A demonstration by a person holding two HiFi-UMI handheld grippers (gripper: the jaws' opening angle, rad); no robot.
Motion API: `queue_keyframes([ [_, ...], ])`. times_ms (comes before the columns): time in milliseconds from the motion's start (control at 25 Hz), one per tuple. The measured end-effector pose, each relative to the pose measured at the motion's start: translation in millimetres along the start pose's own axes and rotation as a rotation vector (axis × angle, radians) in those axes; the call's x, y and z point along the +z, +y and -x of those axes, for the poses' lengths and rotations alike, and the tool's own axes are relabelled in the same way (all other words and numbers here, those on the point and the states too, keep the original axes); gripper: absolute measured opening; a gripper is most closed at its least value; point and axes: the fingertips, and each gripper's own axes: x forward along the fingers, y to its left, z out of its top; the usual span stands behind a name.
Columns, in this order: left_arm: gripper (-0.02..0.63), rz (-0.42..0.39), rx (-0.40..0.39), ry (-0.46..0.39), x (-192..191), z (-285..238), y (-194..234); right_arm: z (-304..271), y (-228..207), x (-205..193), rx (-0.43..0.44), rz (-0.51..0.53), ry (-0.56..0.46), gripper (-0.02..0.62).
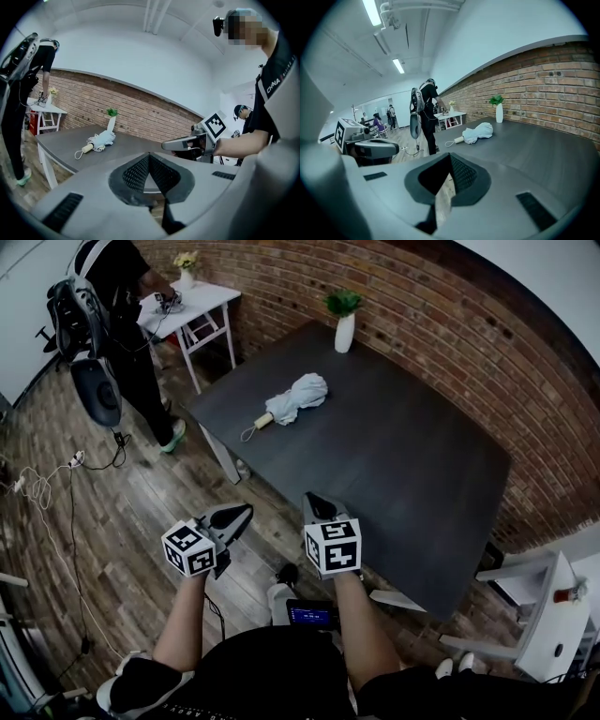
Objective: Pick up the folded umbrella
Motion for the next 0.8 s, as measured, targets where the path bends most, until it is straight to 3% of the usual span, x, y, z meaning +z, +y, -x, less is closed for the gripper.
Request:
queue_keyframes([
  [480,0.002,-0.033,-0.001,0.046,44,-64,95,-90,-53,48,0.002,-0.077,-0.003,0.008],
  [800,0.002,-0.02,-0.009,0.057,55,-95,128,-122,-78,59,-0.003,-0.113,0.015,0.008],
])
